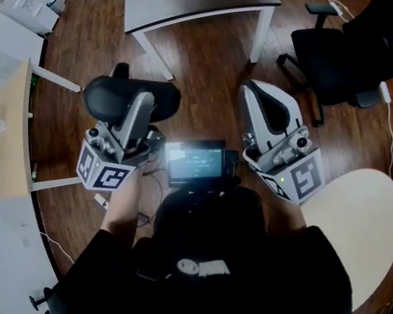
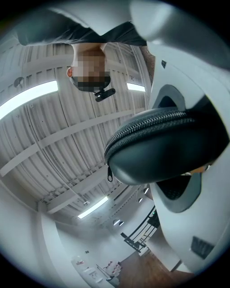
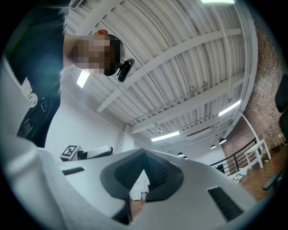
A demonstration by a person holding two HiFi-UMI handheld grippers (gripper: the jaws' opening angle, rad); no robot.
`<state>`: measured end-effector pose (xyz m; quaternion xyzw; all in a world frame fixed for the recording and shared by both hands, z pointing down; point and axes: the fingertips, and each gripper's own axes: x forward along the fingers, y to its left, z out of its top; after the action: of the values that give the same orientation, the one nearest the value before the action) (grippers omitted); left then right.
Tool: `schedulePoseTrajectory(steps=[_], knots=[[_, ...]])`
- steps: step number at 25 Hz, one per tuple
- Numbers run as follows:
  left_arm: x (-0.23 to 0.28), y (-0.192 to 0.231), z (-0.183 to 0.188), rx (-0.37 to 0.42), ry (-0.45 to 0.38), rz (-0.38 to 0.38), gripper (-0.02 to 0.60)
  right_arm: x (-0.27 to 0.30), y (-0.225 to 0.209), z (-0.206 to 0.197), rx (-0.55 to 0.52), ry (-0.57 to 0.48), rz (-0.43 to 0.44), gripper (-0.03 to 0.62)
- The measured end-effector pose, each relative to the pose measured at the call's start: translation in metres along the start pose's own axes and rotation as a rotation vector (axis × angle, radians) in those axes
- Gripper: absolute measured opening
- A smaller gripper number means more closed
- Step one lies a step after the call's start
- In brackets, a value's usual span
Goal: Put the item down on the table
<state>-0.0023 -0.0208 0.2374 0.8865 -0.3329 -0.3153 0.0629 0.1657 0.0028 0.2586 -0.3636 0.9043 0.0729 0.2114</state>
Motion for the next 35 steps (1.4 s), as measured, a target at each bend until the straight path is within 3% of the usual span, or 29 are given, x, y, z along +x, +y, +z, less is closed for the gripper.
schedulePoseTrajectory(steps=[9, 15, 21, 26, 35], knots=[[0.008, 0.037, -0.004, -0.015, -0.012, 0.015, 0.331, 0.026, -0.015, -0.017, -0.014, 0.016, 0.012, 0.002], [0.042, 0.107, 0.005, -0.044, -0.02, 0.017, 0.331, 0.09, -0.051, -0.034, -0.019, 0.02, -0.006, 0.002], [0.037, 0.123, 0.004, -0.023, -0.045, 0.003, 0.331, 0.093, -0.051, -0.049, -0.085, 0.041, 0.0, 0.002], [0.059, 0.19, 0.024, 0.064, 0.016, 0.024, 0.331, 0.164, -0.073, -0.074, -0.144, 0.122, -0.025, 0.002], [0.063, 0.25, 0.024, 0.237, 0.137, 0.097, 0.33, 0.21, -0.096, -0.105, -0.279, 0.248, -0.075, 0.002]])
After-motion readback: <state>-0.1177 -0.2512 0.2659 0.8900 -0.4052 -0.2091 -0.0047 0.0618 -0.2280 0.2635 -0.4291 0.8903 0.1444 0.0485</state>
